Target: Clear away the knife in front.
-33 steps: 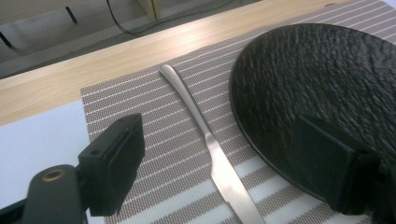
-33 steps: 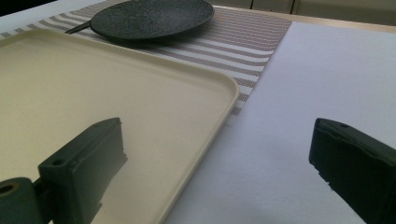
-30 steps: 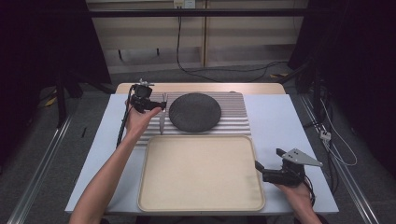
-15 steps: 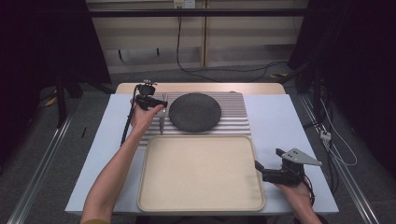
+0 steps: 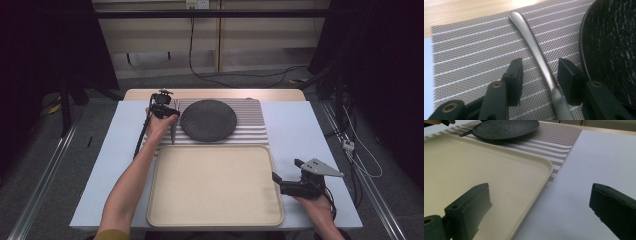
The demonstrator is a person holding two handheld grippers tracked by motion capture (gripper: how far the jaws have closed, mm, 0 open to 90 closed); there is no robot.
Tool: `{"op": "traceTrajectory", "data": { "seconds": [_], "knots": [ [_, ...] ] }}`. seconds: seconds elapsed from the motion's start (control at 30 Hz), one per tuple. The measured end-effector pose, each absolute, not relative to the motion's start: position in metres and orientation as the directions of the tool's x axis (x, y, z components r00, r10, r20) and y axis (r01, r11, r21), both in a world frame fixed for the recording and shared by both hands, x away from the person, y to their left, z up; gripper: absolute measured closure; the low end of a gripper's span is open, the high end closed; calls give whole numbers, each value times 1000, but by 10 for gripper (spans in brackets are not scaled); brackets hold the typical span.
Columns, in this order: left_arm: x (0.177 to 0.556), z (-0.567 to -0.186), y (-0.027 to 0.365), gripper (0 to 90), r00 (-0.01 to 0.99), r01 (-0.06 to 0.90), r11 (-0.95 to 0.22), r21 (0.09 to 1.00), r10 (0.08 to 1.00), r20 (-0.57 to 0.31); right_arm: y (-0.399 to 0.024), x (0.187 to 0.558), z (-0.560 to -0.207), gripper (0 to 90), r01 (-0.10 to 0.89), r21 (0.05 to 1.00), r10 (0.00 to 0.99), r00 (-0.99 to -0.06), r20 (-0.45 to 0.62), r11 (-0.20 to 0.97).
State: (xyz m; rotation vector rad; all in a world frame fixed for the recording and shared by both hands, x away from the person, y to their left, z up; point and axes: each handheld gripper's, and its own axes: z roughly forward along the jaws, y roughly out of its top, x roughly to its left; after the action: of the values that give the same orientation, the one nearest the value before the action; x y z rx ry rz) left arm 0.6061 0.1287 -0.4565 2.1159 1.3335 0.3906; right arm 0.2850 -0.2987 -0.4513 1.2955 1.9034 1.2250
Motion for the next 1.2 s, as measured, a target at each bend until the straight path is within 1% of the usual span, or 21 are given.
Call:
{"op": "traceTrajectory", "data": {
  "seconds": [0.03, 0.07, 0.1, 0.13, 0.17, 0.2, 0.4, 0.47, 0.73, 0.87, 1.0, 1.07, 1.2],
  "knots": [
    [607, -457, 127, 564, 446, 712, -313, 628, 893, -61, -299, 285, -451, 36, 436, 891, 914, -402, 63, 130],
    [608, -457, 124, 611, 442, 713, -317, 626, 896, -49, -299, 285, -451, 36, 436, 891, 914, -401, 65, 129],
    [610, -456, 122, 611, 443, 715, -318, 623, 895, -51, -299, 285, -451, 36, 436, 891, 914, -401, 65, 129],
    [612, -456, 120, 657, 442, 716, -316, 623, 895, -54, -299, 285, -451, 36, 435, 891, 913, -403, 63, 130],
    [612, -456, 119, 657, 440, 715, -323, 620, 897, -40, -299, 285, -451, 36, 435, 891, 913, -403, 63, 130],
    [613, -456, 117, 679, 434, 717, -324, 617, 900, -33, -299, 285, -451, 36, 435, 891, 913, -403, 64, 129],
    [615, -454, 115, 720, 420, 740, -308, 598, 906, -53, -299, 284, -451, 36, 434, 892, 913, -403, 64, 129],
    [615, -453, 116, 751, 428, 747, -319, 583, 902, -55, -300, 284, -451, 36, 433, 892, 913, -403, 61, 131],
    [619, -449, 118, 795, 441, 772, -332, 542, 894, -81, -300, 282, -451, 36, 433, 892, 913, -402, 63, 129],
    [620, -448, 118, 797, 451, 772, -351, 530, 890, -67, -300, 283, -451, 37, 435, 891, 913, -402, 64, 129],
    [619, -449, 117, 793, 457, 761, -359, 540, 888, -55, -300, 284, -451, 37, 438, 890, 913, -403, 67, 128],
    [619, -449, 119, 794, 454, 766, -349, 540, 888, -71, -300, 283, -451, 38, 438, 890, 913, -403, 66, 128],
    [619, -449, 118, 799, 460, 761, -359, 540, 886, -60, -300, 284, -451, 39, 437, 890, 915, -399, 65, 127]
  ]
}}
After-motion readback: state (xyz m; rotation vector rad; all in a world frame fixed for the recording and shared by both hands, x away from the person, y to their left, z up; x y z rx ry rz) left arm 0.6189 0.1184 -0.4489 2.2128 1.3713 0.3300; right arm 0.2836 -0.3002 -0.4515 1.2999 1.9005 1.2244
